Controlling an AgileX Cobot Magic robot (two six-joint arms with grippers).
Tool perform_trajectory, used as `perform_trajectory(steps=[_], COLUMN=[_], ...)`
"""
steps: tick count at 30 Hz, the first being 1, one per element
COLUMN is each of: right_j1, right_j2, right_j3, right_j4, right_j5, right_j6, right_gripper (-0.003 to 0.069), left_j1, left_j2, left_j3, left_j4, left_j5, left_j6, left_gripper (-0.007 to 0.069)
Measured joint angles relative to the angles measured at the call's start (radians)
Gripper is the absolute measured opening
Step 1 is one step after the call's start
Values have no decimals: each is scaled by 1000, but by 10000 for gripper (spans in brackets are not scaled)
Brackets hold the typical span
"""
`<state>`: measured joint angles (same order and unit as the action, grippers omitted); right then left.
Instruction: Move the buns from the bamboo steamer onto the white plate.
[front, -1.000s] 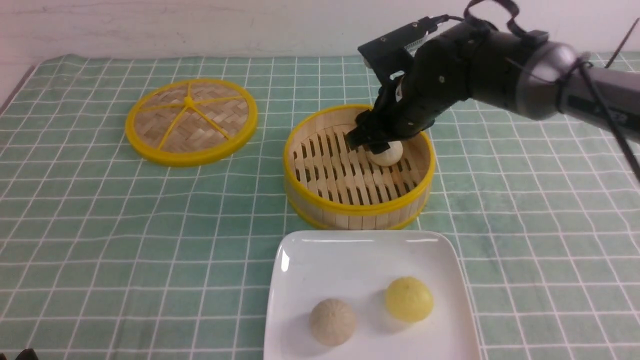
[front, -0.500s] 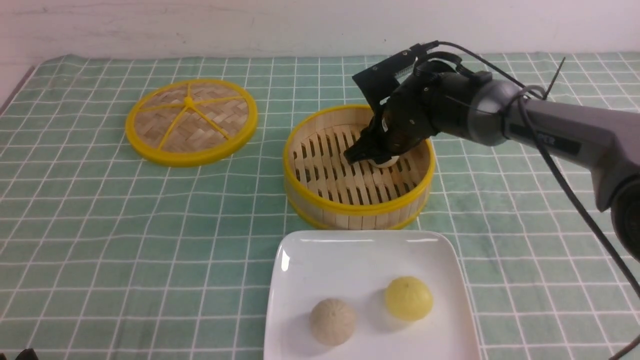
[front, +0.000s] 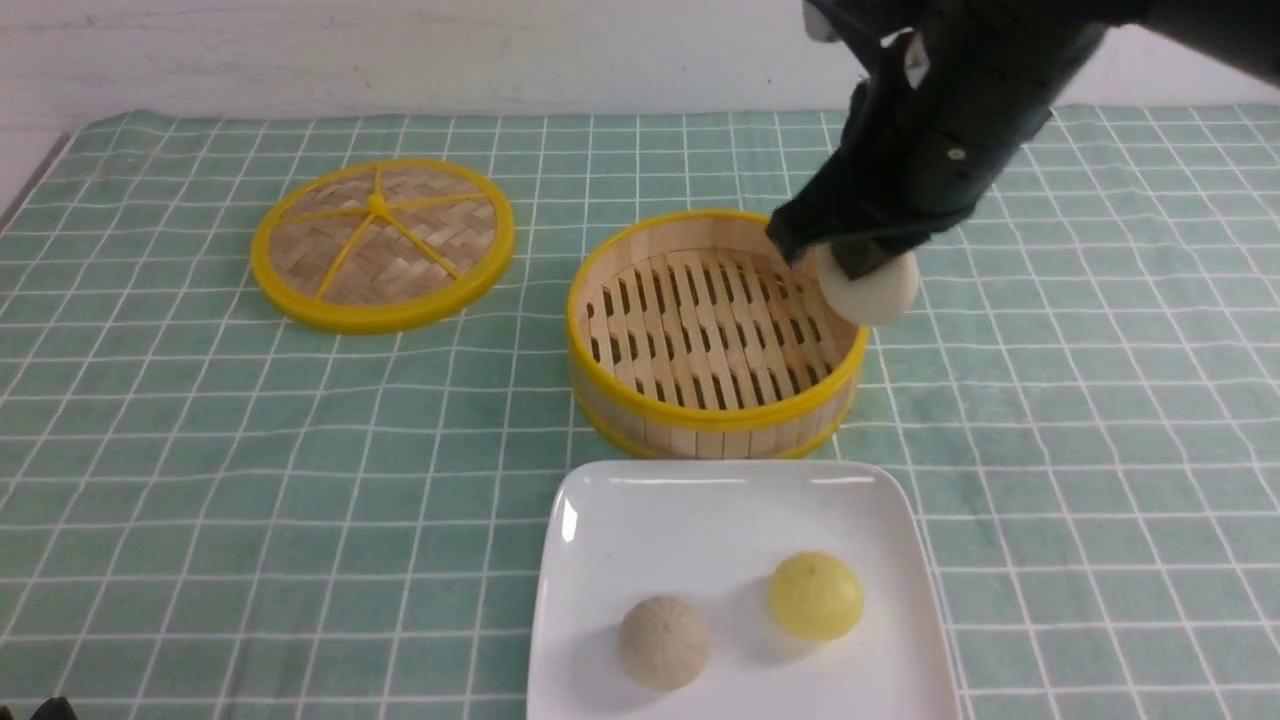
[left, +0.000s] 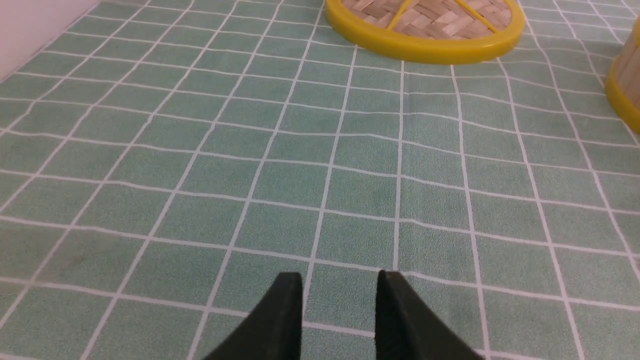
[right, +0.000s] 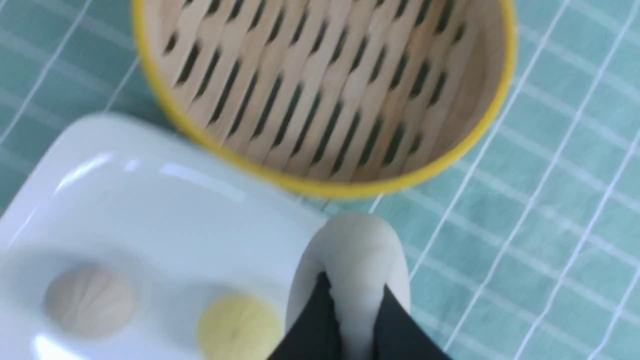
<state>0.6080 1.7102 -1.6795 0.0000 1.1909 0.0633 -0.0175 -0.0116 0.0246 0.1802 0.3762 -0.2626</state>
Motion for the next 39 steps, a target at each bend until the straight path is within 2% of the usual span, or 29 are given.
perform_trajectory(steps=[4,10,15,20,23,25,27,28,30,32,35,38,39], right_j1=[50,138,178,181,181,181,181,181,181,181,181,181,181], right_j2=[-107,-150,-105,-61,-57,-60,-67,-91,-132,-171,-232,-345,-392], right_j3=[238,642,775,792,791,780,768,742,698,652,594,528,518], right_j4=[138,314,337,339,313,274,248,206,146,86,6,-110,-144], right_j5=[-61,-449,-657,-722,-740,-730,-715,-667,-585,-491,-370,-149,-95], right_j6=[-41,-52,-63,-63,-63,-63,-58,-50,-30,-7,24,63,68], right_gripper=[24,24,37,139,297,392,442,496,536,544,520,385,312], left_j1=[0,0,0,0,0,0,0,0,0,0,0,0,0], left_j2=[0,0,0,0,0,0,0,0,0,0,0,0,0], left_j3=[0,0,0,0,0,0,0,0,0,0,0,0,0], left_j4=[0,0,0,0,0,0,0,0,0,0,0,0,0], left_j5=[0,0,0,0,0,0,0,0,0,0,0,0,0], left_j6=[0,0,0,0,0,0,0,0,0,0,0,0,0], left_gripper=[240,240,240,240,240,240,240,240,240,240,240,240,240])
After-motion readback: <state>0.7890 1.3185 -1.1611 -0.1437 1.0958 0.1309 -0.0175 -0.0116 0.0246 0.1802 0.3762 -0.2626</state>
